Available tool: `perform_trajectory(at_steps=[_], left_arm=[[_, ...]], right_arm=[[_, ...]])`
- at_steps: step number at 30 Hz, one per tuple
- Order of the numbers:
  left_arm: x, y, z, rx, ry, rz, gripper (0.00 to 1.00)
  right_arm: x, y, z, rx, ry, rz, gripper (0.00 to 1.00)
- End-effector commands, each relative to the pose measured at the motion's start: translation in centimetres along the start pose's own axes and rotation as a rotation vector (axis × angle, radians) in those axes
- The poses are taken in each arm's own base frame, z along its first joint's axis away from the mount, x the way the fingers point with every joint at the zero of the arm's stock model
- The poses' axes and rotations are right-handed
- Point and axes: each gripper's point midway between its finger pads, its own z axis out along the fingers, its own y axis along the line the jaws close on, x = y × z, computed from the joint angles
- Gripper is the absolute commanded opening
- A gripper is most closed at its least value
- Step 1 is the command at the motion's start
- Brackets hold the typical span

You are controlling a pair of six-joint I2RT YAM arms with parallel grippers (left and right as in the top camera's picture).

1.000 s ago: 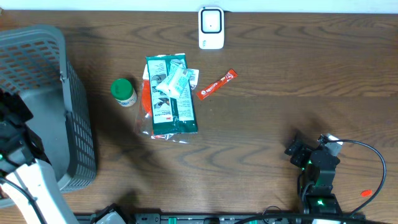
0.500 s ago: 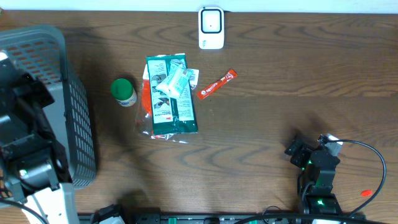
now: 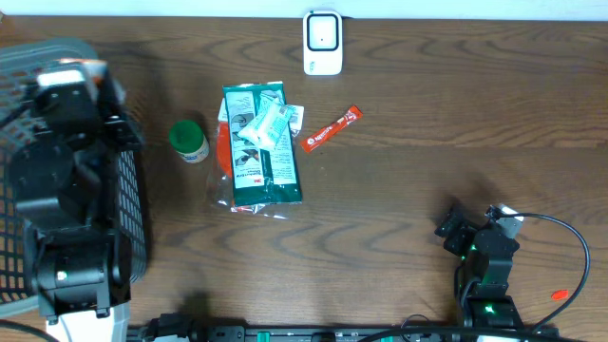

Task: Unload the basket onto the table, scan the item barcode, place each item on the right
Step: 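Lift the orange packet out of the basket with the left gripper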

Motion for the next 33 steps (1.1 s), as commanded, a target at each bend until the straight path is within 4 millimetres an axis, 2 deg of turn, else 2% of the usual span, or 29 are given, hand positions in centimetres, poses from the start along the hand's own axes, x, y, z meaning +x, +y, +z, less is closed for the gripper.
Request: perform_trajectory(at_steps=[1, 4, 7, 12, 19, 27, 29, 33], left_arm=[[-1.0, -3.1, 0.0, 0.146, -0.026, -0.011, 0.34], [0.3, -4.3, 0.7, 0.187, 0.021, -0.025, 0.34], [2.5, -5.4, 1.7, 0.217, 0.101, -0.037, 0.34], [7.5, -7.5, 3.6, 0.269, 0.272, -0.04, 0.34], [16.6, -10.4, 5.4, 0.33, 0.569, -0.032, 0.34], [27.0, -11.4, 5.0, 0.344, 0.913, -0.027, 0.34], [29.2, -11.5, 4.4, 0.345, 0.996, -0.026, 0.34], [32.3, -11.6, 3.5, 0.345, 1.111, -0.024, 0.34]], right_arm=[[-0.1, -0.2, 0.0, 0.014, -0.007, -0.009, 0.99], [-0.1, -0.2, 0.0, 0.014, -0.007, -0.009, 0.99], [-0.1, -0.2, 0.0, 0.014, -0.007, -0.009, 0.99], [-0.1, -0.2, 0.0, 0.014, -0.006, -0.01, 0.99], [0.0, -0.3, 0.0, 0.015, -0.004, -0.01, 0.99], [0.1, -0.3, 0.0, 0.017, 0.002, -0.012, 0.99], [0.2, -0.3, 0.0, 0.017, 0.004, -0.013, 0.99], [0.3, -0.4, 0.0, 0.019, 0.007, -0.014, 0.99]])
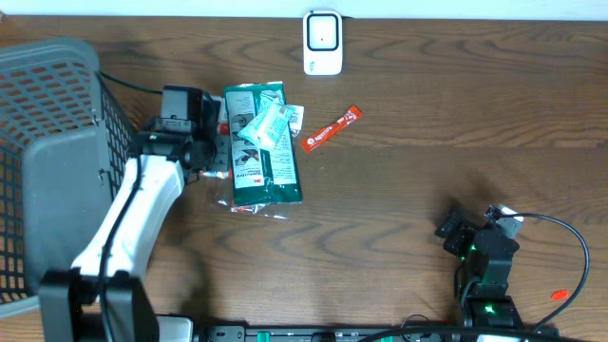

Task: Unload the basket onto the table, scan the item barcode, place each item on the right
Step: 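Lift the orange packet out of the basket with the left gripper, then carry the orange packet over the table beside the green jar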

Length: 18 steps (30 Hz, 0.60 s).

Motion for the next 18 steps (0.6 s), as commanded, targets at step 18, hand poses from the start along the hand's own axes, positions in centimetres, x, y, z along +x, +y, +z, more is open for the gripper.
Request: perform_trajectory(at_steps=[18], left_arm=[[2.7, 0.8, 4.6, -0.014, 0.156, -0.022, 0.34]], right_arm=[[0.0, -0.2, 0.0, 0.014, -0.003, -0.01, 0.99]])
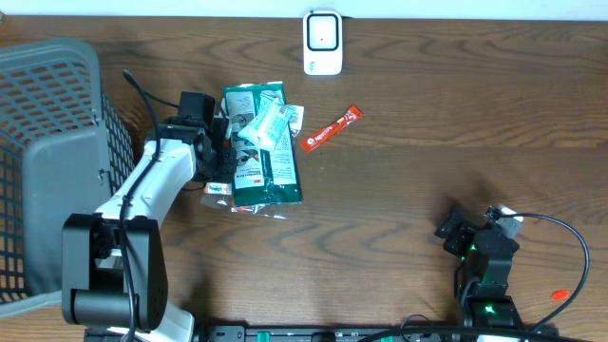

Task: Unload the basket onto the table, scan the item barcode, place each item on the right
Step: 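Carry the orange packet over the table beside the green jar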

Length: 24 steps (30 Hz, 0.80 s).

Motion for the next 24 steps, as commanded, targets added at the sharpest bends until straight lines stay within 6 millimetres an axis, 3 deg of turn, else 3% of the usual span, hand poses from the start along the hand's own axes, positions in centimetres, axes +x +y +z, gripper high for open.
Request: perform_trajectory(at_steps=[1, 12, 19, 24], left_arm=[[-1.0, 0.5, -0.3, -0.034, -0.023, 0.0, 0.34], [-3.1, 1.6, -0.5, -0.098, -0.111, 0.007, 0.34], [-3.0, 1.8, -0.5, -0.108, -0.105, 0.005, 0.35], [-2.8, 1.8, -0.4, -0.107, -0.097, 0.004, 0.46]], right_arm=[[0.0, -0.2, 0.0, 0.014, -0.003, -0.01, 0.99], [0.1, -0.3, 0.0, 0.015, 0.0, -0.011, 0.99], [0.1, -0.3, 0.0, 0.015, 0.0, -0.011, 0.99], [0.1, -0.3, 0.0, 0.016, 0.0, -0.011, 0.99]])
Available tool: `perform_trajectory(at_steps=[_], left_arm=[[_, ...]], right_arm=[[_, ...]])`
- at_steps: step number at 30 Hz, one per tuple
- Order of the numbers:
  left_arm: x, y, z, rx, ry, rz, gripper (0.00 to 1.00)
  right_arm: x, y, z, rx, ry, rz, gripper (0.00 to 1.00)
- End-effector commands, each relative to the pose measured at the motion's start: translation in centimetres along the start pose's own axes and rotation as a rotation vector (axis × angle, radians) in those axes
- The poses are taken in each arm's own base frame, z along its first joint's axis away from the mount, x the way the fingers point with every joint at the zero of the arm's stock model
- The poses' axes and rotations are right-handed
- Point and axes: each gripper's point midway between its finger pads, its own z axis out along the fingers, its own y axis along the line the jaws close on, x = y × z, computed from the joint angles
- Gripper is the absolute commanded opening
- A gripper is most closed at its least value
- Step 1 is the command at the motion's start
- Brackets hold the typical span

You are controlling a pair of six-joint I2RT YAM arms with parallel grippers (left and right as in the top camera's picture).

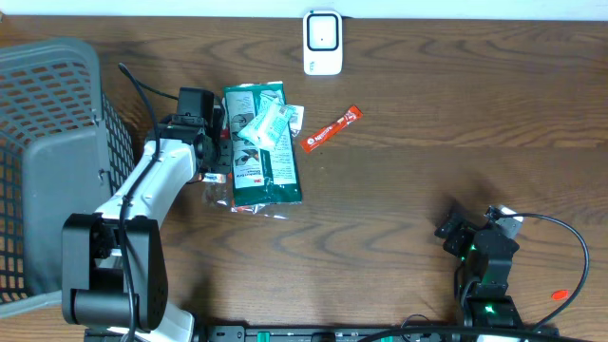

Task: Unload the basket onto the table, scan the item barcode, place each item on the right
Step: 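Carry the orange packet over the table beside the green jar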

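My left gripper is down at the left edge of the pile of items, against the green packets. The arm covers its fingers, so whether they are open or shut does not show. A small white and orange piece pokes out just below the gripper. On top of the packets lies a pale tube-shaped packet. A red sachet lies to the right of the pile. The white scanner stands at the far edge. My right gripper rests near the front right, far from the items.
A large grey mesh basket fills the left side, right beside my left arm. A cable loops around the right arm's base. A small red thing lies at the front right corner.
My left gripper has shifted slightly toward the far side along the left edge of the pile. The white and orange piece beneath it sits a little farther back too. The right arm is unchanged.
At first my left arm was folded over the basket and a green-lidded bottle stood left of the packets. Then the gripper was over that bottle, hiding it. After that it was pressed against the left edge of the pile, where it stays, with the bottle out of sight.
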Motion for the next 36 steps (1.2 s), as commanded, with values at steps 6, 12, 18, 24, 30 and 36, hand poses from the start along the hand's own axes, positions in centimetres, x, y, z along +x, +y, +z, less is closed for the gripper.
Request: perform_trajectory(at_steps=[6, 12, 18, 24, 30, 36], left_arm=[[0.1, 0.2, -0.2, -0.012, 0.021, -0.003, 0.59], [0.8, 0.1, -0.2, -0.009, 0.05, -0.042, 0.75], [1.1, -0.1, -0.6, -0.004, 0.059, -0.1, 0.68], [0.3, -0.2, -2.7, 0.0, 0.009, -0.144, 0.6], [-1.6, -0.4, -6.8, 0.004, -0.114, -0.153, 0.6], [-0.2, 0.5, -8.7, -0.055, -0.091, -0.174, 0.45]], right_arm=[[0.0, -0.2, 0.0, 0.014, -0.004, -0.01, 0.99], [0.0, -0.2, 0.0, 0.014, -0.004, -0.01, 0.99], [0.0, -0.2, 0.0, 0.014, -0.003, -0.01, 0.99], [0.0, -0.2, 0.0, 0.014, -0.003, -0.01, 0.99], [0.0, -0.2, 0.0, 0.015, -0.004, -0.01, 0.99], [0.0, -0.2, 0.0, 0.014, -0.005, -0.01, 0.99]])
